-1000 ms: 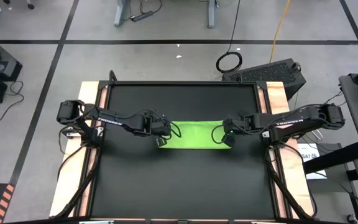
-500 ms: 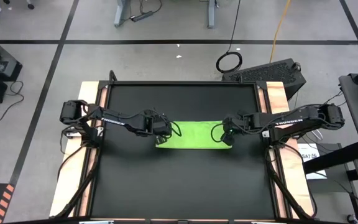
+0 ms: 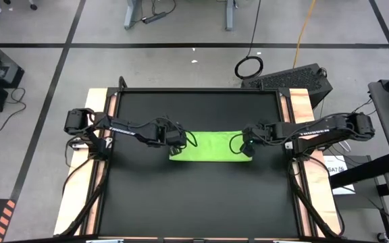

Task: Roll towel
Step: Fold green microfiber towel

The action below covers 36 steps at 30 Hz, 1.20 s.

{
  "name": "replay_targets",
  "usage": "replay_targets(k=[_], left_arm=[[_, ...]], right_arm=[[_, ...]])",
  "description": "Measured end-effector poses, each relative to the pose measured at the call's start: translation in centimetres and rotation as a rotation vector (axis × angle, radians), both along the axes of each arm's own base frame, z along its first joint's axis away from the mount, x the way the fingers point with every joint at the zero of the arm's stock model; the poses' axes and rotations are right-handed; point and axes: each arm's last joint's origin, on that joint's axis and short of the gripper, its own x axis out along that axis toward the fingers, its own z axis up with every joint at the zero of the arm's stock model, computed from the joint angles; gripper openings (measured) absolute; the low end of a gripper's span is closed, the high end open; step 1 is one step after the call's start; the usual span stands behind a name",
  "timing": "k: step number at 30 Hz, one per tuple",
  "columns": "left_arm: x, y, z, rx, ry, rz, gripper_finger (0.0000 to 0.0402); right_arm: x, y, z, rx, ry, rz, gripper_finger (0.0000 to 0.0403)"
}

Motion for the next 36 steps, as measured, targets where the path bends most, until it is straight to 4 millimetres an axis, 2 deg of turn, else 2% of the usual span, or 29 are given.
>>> replay_targets(k=[5,9,16,26,36], left_arm=[[0.2,-1.4,-0.2,-0.151,0.000,-0.106,0.0228],[0.2,-1.7,-0.5,-0.169,-0.018,-0.142,0.0228],[-0.6,0.5,-2.0,-0.199,-0.034,-0.084,0.0228],[-1.1,3.3,-3.1,-0.327,-0.134,-0.058,0.0228],[-2.3,4.8,-4.6,-0.398,-0.183,-0.036,0.0228]], right_arm=[[-0.1,0.0,0.6,-0.014,-0.031,0.021,0.0136],[0.0,0.2,1.3,-0.026,-0.098,0.073,0.0136],[1.6,1.8,2.0,0.098,-0.266,0.279,0.0136],[0.7,3.7,-1.5,0.174,-0.320,0.343,0.0136],[-1.0,3.9,-4.5,0.211,-0.387,0.309,0.0136]])
